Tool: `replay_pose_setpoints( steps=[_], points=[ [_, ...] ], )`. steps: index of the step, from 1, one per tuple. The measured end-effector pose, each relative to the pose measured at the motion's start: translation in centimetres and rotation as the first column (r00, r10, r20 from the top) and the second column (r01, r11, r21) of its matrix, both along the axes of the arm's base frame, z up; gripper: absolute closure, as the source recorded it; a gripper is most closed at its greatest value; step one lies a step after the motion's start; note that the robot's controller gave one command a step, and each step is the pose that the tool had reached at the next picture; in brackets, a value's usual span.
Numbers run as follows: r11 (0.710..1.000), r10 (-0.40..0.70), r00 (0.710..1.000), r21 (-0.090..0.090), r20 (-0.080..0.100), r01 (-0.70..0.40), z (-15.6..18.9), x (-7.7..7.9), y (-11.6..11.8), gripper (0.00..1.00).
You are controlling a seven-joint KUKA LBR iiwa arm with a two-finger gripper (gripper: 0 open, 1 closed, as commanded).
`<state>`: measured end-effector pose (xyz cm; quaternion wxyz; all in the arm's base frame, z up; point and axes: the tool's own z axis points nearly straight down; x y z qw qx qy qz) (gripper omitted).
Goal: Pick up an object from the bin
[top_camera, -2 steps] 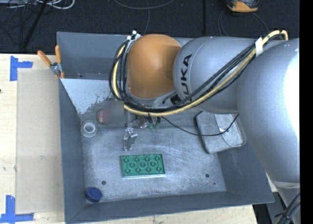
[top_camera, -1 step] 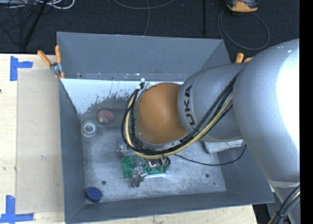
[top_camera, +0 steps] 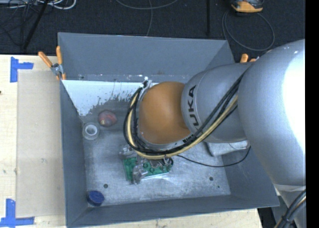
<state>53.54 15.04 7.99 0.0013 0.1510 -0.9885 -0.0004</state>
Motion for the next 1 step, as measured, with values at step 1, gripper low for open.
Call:
replay_pose_setpoints(
  steps=[1],
  points=[
    [0.981, 0.195, 0.981, 0.0, 0.011, -0.195, 17.51, -0.9, -0.19, 1.0]
  ],
)
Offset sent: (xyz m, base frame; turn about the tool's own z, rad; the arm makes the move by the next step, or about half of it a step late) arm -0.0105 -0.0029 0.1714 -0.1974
